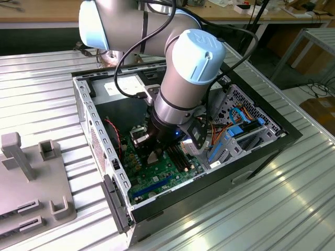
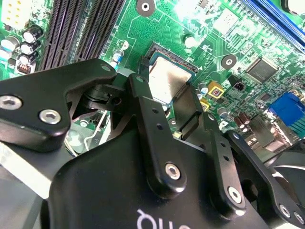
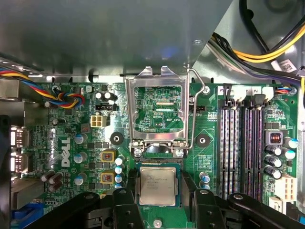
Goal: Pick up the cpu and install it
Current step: 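Place the cpu into insertion slot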
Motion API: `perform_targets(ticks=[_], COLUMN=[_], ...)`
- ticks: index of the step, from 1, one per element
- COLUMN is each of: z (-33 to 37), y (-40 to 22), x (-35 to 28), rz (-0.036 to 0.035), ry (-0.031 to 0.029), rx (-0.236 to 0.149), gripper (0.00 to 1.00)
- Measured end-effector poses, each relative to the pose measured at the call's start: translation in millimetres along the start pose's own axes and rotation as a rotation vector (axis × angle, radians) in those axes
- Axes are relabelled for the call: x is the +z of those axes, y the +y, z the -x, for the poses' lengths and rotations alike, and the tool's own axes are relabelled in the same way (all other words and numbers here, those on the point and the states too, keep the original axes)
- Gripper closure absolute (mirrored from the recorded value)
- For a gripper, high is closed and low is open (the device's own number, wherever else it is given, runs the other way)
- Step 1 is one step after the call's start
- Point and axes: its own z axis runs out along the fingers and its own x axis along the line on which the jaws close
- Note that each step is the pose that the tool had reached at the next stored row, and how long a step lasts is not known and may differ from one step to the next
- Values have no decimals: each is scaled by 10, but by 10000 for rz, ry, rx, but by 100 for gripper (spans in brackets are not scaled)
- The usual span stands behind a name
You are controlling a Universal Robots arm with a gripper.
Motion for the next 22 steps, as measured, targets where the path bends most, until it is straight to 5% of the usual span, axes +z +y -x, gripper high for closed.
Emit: perform_targets(ticks=[22], z=[1], y=[11], x=[7], rz=[6], ry=[-7], rx=[-1], gripper=[55])
